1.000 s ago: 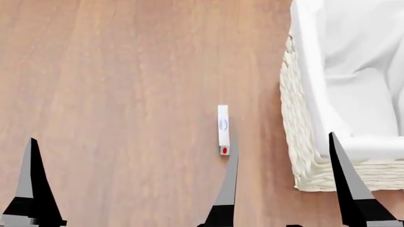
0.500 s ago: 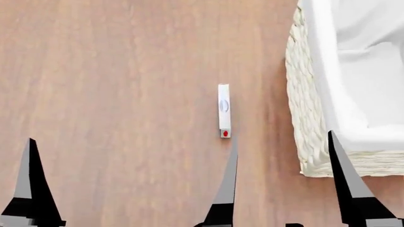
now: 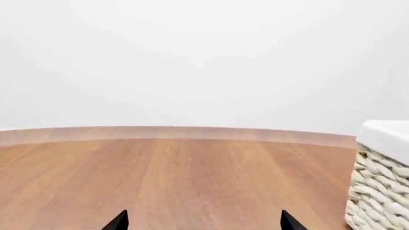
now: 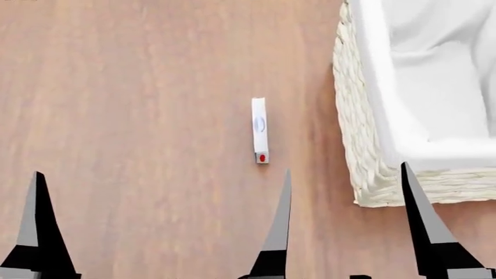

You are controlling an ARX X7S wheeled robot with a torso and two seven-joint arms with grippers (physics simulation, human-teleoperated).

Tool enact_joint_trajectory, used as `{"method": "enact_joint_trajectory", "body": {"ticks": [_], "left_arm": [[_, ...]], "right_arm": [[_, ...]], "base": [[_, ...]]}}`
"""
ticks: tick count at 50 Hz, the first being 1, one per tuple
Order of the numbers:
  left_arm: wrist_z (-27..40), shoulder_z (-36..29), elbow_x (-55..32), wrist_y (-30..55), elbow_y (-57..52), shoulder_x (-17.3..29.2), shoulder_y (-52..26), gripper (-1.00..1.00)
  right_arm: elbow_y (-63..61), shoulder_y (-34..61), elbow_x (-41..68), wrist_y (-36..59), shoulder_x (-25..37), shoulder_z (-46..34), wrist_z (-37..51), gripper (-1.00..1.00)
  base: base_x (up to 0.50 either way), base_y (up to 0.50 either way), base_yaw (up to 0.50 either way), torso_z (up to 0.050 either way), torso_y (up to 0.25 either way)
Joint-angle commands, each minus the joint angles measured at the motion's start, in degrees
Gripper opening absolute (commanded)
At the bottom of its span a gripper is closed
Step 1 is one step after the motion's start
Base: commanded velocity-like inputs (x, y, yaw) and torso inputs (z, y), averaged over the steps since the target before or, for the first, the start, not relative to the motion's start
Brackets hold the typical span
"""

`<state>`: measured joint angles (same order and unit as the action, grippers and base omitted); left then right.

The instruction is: Pick up the alphabet soup and the cream cheese box, and put them in the basket.

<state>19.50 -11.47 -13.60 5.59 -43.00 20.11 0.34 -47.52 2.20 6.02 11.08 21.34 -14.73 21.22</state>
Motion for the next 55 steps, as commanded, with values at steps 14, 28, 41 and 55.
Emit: {"method": "enact_joint_trajectory", "body": {"ticks": [14,28,41,55], "left_arm": [[0.6,0.0,-0.5,-0.2,-0.1,0.3,-0.4,1.00],[0.7,-0.1,-0.6,-1.2,0.5,0.6,0.0,1.00],[1.0,-0.3,-0.5,-1.2,0.6,0.7,-0.1,1.00],[1.3,-0.4,-0.6,-1.1,0.6,0.9,-0.2,1.00]], "right_arm": [[0.0,0.2,0.4,0.1,0.5,-0.2,0.5,1.00],[-0.3,0.3,0.3,0.5,0.5,-0.3,1.1,1.00],[0.0,0.2,0.7,0.1,0.7,-0.2,1.3,1.00],[-0.1,0.2,0.8,0.0,1.0,-0.5,1.5,1.00]], "base": [[0.00,0.00,-0.21,0.000,0.000],[0.00,0.00,-0.20,0.000,0.000],[0.00,0.00,-0.20,0.000,0.000],[0.00,0.00,-0.18,0.000,0.000]]}}
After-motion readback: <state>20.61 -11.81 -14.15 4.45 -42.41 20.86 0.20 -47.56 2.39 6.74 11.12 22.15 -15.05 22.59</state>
